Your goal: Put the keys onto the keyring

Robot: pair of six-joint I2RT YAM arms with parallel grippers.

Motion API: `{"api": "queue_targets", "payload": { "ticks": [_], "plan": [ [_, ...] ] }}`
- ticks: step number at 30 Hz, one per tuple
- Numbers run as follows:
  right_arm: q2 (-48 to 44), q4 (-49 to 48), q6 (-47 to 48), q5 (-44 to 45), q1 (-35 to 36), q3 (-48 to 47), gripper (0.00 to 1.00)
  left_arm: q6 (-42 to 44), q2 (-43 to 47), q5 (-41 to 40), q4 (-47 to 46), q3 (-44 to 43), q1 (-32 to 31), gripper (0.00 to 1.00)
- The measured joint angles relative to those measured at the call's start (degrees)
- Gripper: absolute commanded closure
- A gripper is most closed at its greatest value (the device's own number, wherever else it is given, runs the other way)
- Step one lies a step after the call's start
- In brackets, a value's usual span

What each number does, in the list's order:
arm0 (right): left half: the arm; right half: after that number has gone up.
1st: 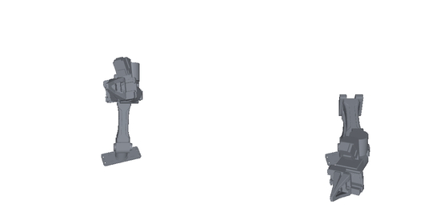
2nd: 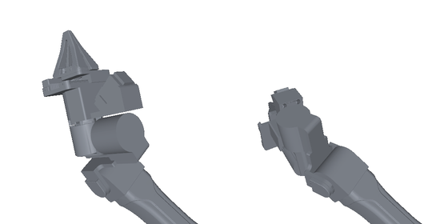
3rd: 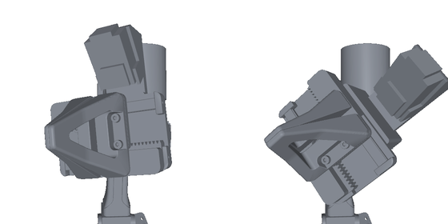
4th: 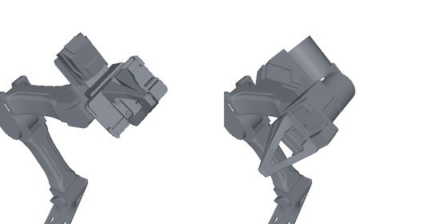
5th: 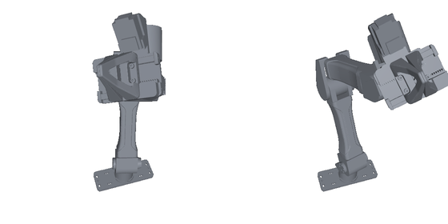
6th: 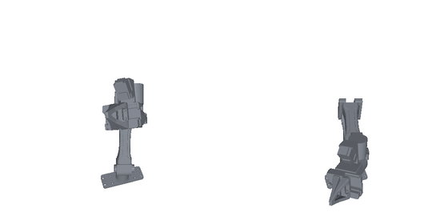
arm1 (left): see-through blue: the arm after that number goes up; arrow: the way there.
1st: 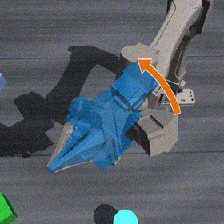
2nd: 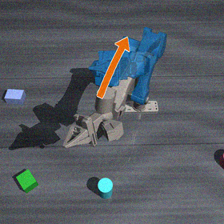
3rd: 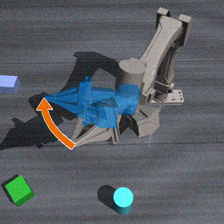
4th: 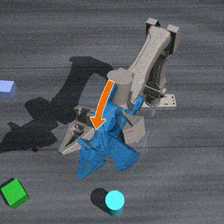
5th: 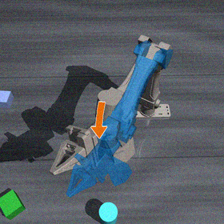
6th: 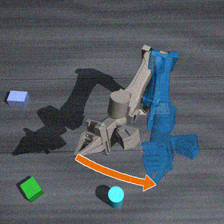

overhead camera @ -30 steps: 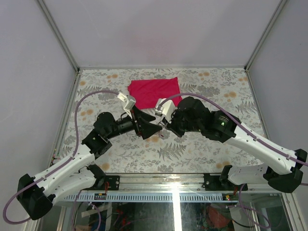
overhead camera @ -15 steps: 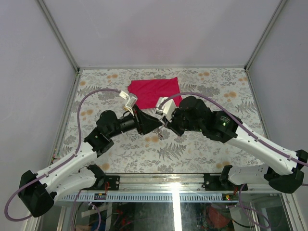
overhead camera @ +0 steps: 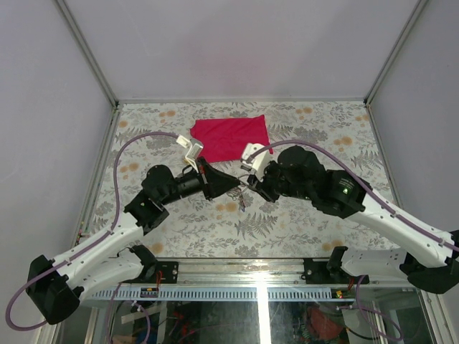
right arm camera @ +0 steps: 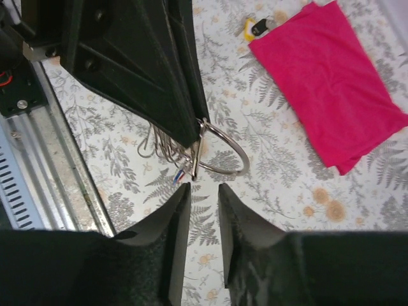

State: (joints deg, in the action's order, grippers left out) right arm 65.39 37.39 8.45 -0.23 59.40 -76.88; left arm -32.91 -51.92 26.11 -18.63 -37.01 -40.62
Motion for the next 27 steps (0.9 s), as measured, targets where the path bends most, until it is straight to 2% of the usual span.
{"api": "queue_targets", "payload": {
  "ticks": [3, 9, 14, 20, 27],
  "plan": [
    [-3.23, -2.1, -0.48, 1.31, 0.0, 2.54, 0.54, 0.0, 0.35, -0.22, 0.11, 0.0, 0.0, 1.0],
    [-9.27, -8.26, -1.31, 2.78, 0.02, 9.05, 0.48, -0.17, 0.87, -0.59, 0.13, 0.0, 0.0, 1.0],
    [-14.45, -18.51, -1.29, 2.19, 0.04, 19.21, 0.53, -0.52, 0.92, -0.63, 0.13, -0.02, 0.0, 1.0],
    [-21.75, -37.4, 0.15, -1.6, 0.09, 35.43, 0.57, -0.55, 1.29, -0.63, 0.15, -0.04, 0.0, 1.0],
    [-22.16, -46.45, 1.11, -3.52, 0.13, 37.51, 0.59, -0.52, 1.53, -0.5, 0.15, -0.04, 0.0, 1.0]
  ]
}}
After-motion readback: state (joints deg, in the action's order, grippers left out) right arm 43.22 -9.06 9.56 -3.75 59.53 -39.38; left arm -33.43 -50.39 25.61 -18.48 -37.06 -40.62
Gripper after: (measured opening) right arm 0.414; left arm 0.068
